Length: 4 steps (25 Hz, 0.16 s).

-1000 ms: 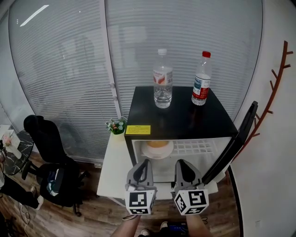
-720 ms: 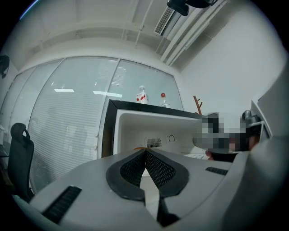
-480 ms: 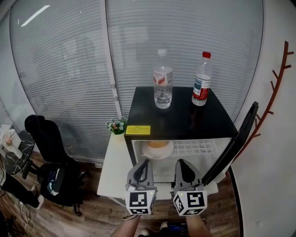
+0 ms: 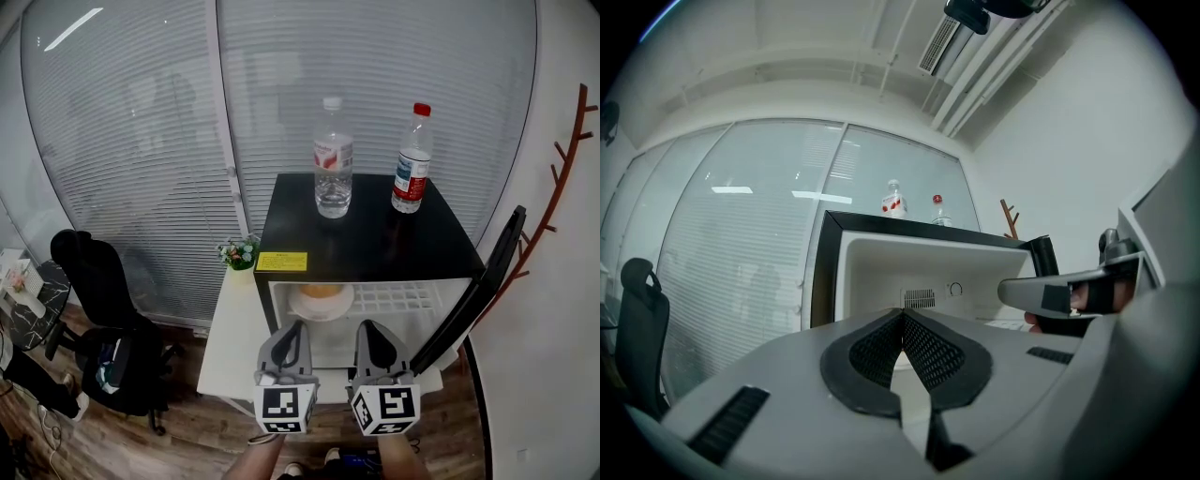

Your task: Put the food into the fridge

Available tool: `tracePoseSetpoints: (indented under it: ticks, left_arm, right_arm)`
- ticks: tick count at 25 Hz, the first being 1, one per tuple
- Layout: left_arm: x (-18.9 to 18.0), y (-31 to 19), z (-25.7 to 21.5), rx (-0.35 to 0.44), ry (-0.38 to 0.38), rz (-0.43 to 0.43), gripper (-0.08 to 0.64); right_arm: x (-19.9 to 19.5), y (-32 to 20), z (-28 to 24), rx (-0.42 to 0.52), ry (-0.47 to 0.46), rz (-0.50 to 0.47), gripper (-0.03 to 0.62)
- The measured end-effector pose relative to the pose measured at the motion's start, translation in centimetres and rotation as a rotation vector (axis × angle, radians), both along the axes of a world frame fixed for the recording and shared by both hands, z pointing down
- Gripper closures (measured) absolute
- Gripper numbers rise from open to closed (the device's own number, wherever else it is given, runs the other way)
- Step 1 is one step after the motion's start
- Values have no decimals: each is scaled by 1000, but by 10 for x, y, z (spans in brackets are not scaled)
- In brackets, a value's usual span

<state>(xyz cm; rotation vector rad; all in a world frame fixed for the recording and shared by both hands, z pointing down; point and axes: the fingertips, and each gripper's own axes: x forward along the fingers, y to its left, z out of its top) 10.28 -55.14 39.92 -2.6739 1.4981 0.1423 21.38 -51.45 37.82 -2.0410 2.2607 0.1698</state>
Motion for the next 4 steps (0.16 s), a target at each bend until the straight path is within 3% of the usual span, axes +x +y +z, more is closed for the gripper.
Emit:
tracePoseSetpoints:
  ticks: [4]
  left_arm:
    - [0,-1,-1,5,-1,0,534]
  right_arm:
    - [-1,-2,0,1,4,-1,563]
